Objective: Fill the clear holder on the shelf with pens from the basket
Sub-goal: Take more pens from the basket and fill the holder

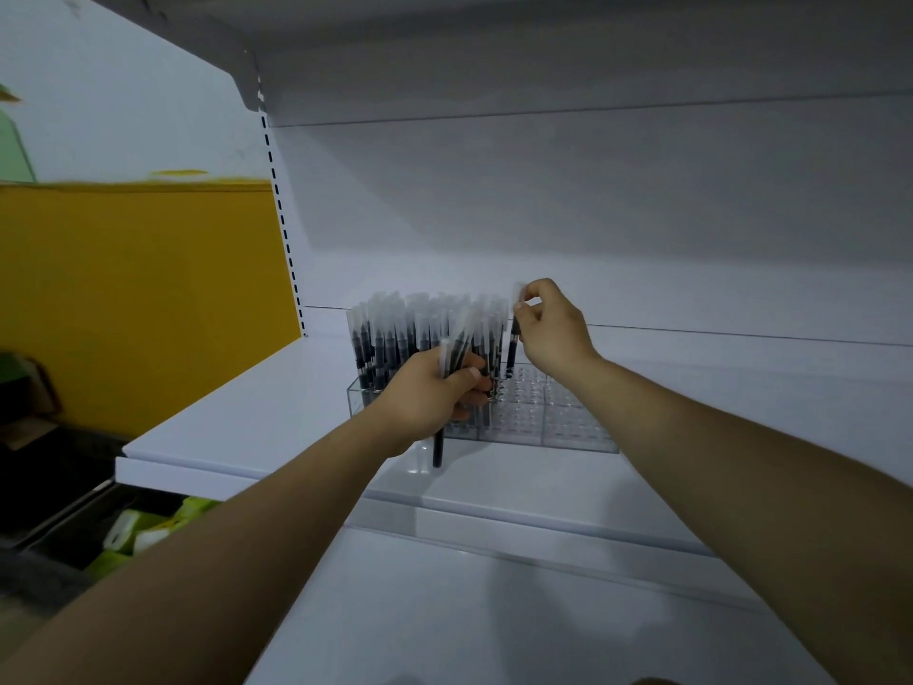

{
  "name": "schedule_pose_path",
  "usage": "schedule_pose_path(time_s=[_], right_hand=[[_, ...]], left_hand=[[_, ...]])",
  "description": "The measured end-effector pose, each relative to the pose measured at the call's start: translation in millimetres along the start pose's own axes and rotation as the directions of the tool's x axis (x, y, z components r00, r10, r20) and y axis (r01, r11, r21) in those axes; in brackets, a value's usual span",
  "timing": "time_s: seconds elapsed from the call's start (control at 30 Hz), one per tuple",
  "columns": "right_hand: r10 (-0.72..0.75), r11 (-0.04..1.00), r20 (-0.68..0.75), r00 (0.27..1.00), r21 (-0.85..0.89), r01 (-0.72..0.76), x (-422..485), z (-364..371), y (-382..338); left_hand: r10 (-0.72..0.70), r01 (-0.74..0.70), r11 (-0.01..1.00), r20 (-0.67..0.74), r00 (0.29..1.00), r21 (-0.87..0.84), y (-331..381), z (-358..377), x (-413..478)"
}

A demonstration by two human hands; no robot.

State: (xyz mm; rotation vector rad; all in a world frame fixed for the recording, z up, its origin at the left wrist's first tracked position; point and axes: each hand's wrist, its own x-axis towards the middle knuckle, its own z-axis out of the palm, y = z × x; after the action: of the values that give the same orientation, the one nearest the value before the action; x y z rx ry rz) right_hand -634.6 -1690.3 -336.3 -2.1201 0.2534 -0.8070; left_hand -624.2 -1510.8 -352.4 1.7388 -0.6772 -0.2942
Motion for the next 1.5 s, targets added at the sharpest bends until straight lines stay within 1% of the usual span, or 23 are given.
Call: schedule_pose_path(time_s=[0.13,0.3,0.37,0.43,0.47,0.5,0.57,0.7,0.77,0.83,0.87,0.93,1.0,1.03,1.1,1.13,1.2,1.33,1.5], right_hand=[[0.043,0.998,0.025,0.999,-0.043,-0.042,5,5,3],[0.121,0.984,0.082,0.989,-0.14,-0.109,8,12,8],[0.077,0.986,0.007,0.997,-0.146,-0.076,3,10,6],[-0.059,0.995,-0.131,0.99,-0.091,0.047,-5,4,-2],[-0.113,0.993,-0.175,0.978,-0.049,0.106,-11,0,-7],[-0.147,0.989,-0.183,0.972,-0.018,0.146,-17,-4,-14],[-0.177,0.983,-0.127,0.976,0.026,0.181,-28,-10,-24],[-0.167,0.984,0.079,0.983,0.078,0.16,-39,-15,-36],[-0.145,0.983,0.125,0.981,0.134,0.128,-42,-16,-39],[-0.118,0.981,0.13,0.984,0.169,0.096,-43,-16,-40],[-0.101,0.981,0.113,0.988,0.178,0.08,-43,-15,-41],[-0.055,0.972,0.034,0.998,0.231,0.046,-40,-14,-43],[-0.002,0.933,-0.066,0.998,0.358,0.025,-35,-18,-47],[0.023,0.908,-0.116,0.993,0.419,0.028,-31,-21,-50],[0.052,0.886,-0.213,0.976,0.46,0.053,-23,-27,-51],[0.055,0.889,-0.244,0.968,0.453,0.064,-19,-28,-49],[0.036,0.916,-0.258,0.966,0.395,0.071,-14,-27,-42],[-0.022,0.982,-0.2,0.979,0.178,0.058,-14,-16,-23],[-0.021,0.988,-0.169,0.985,0.146,0.046,-13,-9,-19]], left_hand=[[0.002,-0.002,1.0,0.0,1.0,0.005,0,0,0],[-0.006,0.006,1.0,-0.005,1.0,-0.016,1,-1,-1],[-0.007,0.007,1.0,-0.003,1.0,-0.01,2,-2,-2],[-0.011,0.011,1.0,0.0,1.0,-0.021,4,-1,-2],[-0.012,0.012,0.999,0.004,1.0,-0.031,6,0,-2],[-0.01,0.01,0.999,0.011,1.0,-0.041,8,2,-2],[0.001,0.001,0.998,0.024,1.0,-0.057,12,7,-2],[0.027,-0.025,0.999,0.041,0.999,-0.049,18,16,-2],[0.035,-0.033,0.999,0.044,0.998,-0.043,18,18,-2],[0.035,-0.032,0.998,0.047,0.998,-0.047,18,17,-3],[0.032,-0.029,0.998,0.05,0.998,-0.048,17,17,-4],[0.018,-0.015,0.999,0.061,0.998,-0.047,14,15,-4],[0.002,-0.001,1.0,0.063,0.998,-0.013,10,11,-5],[-0.006,0.006,1.0,0.055,0.998,0.001,8,8,-5],[-0.019,0.019,1.0,0.025,0.999,0.007,4,3,-5],[-0.021,0.021,1.0,0.01,1.0,0.01,2,1,-4],[-0.023,0.024,0.999,-0.001,1.0,0.021,1,-2,-3],[-0.026,0.025,0.999,0.01,1.0,0.023,1,-2,-1],[-0.023,0.023,1.0,0.019,1.0,0.017,1,-1,1]])
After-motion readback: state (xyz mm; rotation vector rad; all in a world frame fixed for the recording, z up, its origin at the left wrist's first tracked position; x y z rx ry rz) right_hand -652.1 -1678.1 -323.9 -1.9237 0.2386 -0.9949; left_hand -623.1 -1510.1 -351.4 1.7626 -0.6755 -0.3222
